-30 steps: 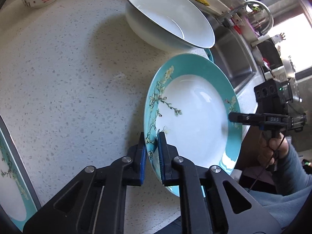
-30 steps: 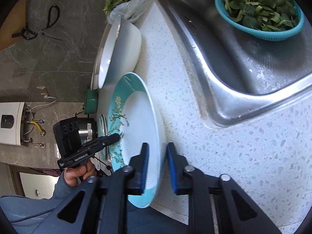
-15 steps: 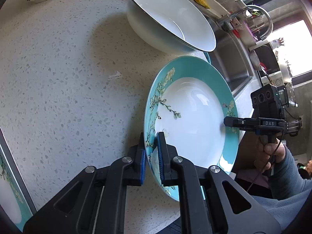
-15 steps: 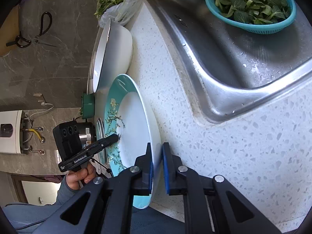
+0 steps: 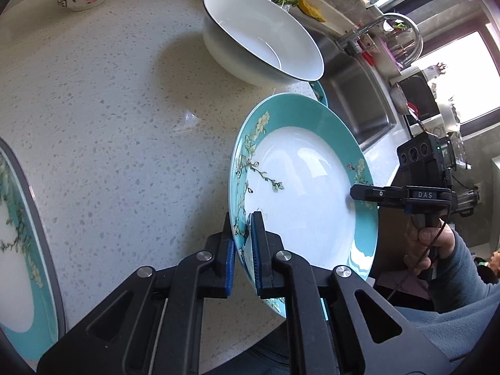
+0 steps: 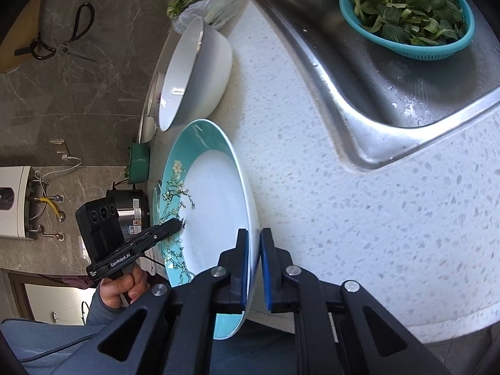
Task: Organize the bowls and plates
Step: 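Carry the second teal plate with both grippers and lower it onto the plate stack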
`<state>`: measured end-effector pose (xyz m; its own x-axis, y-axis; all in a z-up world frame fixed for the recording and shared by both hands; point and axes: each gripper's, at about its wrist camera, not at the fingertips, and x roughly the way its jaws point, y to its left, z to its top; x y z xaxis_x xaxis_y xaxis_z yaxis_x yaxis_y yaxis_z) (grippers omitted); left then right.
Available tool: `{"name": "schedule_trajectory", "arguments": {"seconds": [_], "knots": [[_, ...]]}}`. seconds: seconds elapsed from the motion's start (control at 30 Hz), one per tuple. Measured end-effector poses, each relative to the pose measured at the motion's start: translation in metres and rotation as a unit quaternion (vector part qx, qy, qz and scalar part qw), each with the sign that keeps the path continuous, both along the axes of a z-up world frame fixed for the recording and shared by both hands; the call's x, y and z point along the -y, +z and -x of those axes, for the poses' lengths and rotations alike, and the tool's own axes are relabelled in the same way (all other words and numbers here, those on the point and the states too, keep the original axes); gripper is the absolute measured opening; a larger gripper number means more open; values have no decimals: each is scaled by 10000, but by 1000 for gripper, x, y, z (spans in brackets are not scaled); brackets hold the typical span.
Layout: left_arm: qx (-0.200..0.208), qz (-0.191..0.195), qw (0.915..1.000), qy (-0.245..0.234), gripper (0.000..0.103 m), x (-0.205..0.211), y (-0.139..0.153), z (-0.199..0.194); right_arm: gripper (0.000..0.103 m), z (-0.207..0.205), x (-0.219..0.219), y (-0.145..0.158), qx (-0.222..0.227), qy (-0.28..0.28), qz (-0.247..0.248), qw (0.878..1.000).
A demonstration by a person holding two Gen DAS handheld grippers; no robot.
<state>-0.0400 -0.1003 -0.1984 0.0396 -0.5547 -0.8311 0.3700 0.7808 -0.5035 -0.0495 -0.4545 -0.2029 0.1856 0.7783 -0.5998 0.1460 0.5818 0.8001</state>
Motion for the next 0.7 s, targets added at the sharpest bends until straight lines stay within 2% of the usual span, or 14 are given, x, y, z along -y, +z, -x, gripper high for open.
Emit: {"name": "schedule_trajectory", "arguments": {"seconds": [0.17,0.3,0.53,0.7], "knots": [[82,152,9998,103,7,-30,20,1,12,-2,-24,18,88,18,75,9999],[234,262,9988,327,7,-68,46,3,12,-10,-60,39,186,226,136,9995],[442,236,9936,1015,7,-166,82,3,12,-40,-148,74,495,848,59,9952],[623,166,9862,1526,7,-239,96,6,12,-57,-212,82,598,1337,17,9892]]}}
